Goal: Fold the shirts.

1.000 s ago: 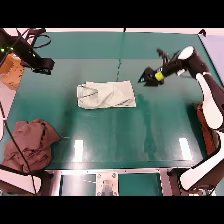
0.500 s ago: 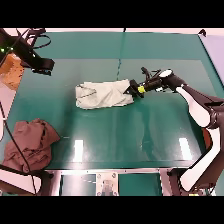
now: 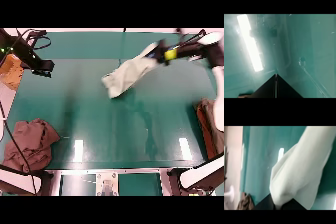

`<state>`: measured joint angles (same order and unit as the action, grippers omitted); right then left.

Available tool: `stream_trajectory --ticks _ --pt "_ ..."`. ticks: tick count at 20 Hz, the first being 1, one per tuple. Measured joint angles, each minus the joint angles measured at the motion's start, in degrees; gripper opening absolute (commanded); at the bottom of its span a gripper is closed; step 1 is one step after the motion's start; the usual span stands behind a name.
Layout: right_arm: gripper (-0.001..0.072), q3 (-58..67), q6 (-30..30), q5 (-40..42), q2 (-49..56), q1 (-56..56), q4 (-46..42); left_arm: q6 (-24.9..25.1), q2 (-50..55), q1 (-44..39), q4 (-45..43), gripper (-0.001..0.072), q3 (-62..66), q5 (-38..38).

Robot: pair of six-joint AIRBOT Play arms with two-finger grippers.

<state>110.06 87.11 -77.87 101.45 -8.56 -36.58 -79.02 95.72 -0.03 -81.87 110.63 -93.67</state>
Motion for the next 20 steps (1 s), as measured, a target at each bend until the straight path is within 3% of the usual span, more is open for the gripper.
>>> stream_trajectory --ticks 5,13,20 --pt "0.0018 6.8 6.9 -6.4 -5.0 -18.3 -5.4 0.0 0.0 0.0 0.0 0.0020 0.0 -0.2" --pt "0.0017 8.3 10.6 -14.3 -12.9 -45.8 -14.7 0.0 0.0 0.0 1.3 0.0020 0.0 -0.3" --pt "0.0018 3.8 13.0 -23.4 -20.3 -55.1 -30.9 0.0 0.0 0.0 3.1 0.0020 0.0 -0.4"
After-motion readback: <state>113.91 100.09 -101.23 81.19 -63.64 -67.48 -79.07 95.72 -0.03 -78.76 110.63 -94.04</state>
